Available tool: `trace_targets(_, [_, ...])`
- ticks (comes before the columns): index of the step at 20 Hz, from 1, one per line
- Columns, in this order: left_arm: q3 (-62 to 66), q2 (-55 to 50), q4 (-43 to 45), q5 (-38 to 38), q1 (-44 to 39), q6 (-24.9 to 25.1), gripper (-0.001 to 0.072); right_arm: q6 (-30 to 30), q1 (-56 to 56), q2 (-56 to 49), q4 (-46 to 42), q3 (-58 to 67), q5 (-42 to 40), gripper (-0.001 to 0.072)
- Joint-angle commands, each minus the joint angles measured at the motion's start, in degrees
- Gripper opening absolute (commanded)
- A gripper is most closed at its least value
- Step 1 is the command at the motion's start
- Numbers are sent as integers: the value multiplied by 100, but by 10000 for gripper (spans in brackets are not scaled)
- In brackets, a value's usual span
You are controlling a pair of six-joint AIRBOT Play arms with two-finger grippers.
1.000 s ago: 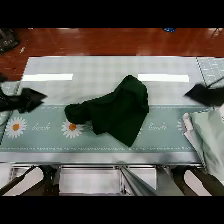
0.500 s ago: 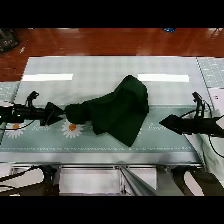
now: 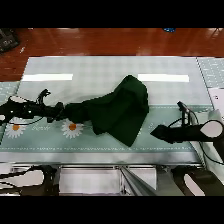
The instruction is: Fold the shirts.
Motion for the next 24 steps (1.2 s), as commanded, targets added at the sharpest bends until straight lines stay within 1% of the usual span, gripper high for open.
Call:
trace_targets(1, [295, -4, -55, -260, -31, 111, 16, 688, 756, -4, -7, -413, -415, 406])
trace_targets(3, [459, -2, -55, -315, -31, 168, 16, 1049, 1161, -28, 72, -481, -776, 406])
trace_targets(5, [612, 11, -57, -313, -31, 173, 16, 1093, 1550, -243, 396, -481, -1178, 406])
trace_targets(7, [741, 17, -59, -323, -31, 155, 16, 1060, 1980, -782, 750, -481, -1526, 406])
trace_targets(11, [802, 31, -59, -417, -33, 155, 16, 341, 2756, -1906, 2205, -332, -2789, 406])
trace_targets(13, [802, 31, -59, -417, -33, 155, 16, 68, 2951, -2376, 2586, -26, -3036, 406])
trace_targets(15, [802, 31, -59, -415, -33, 157, 16, -61, 3021, -2817, 2660, 380, -3145, 403])
trace_targets(16, [802, 31, -59, -417, -37, 155, 16, -177, 3021, -3016, 2660, 601, -3143, 316])
trace_targets(17, [802, 31, -59, -420, -37, 155, 16, -396, 3021, -3189, 2660, 859, -3101, 134])
trace_targets(18, [804, 37, -81, -420, -33, 155, 16, -726, 3018, -3259, 2656, 1113, -3010, 25])
trace_targets(19, [828, 66, -153, -424, 0, 157, 16, -1014, 2955, -3246, 2597, 1434, -2874, 25])
trace_targets(21, [1034, 208, -577, -557, 170, 160, 16, -1088, 2557, -3154, 2076, 2269, -2253, 25])
trace_targets(24, [1738, 678, -1904, -778, 625, 317, 16, -1003, 1576, -2859, 1119, 3991, -1246, 24])
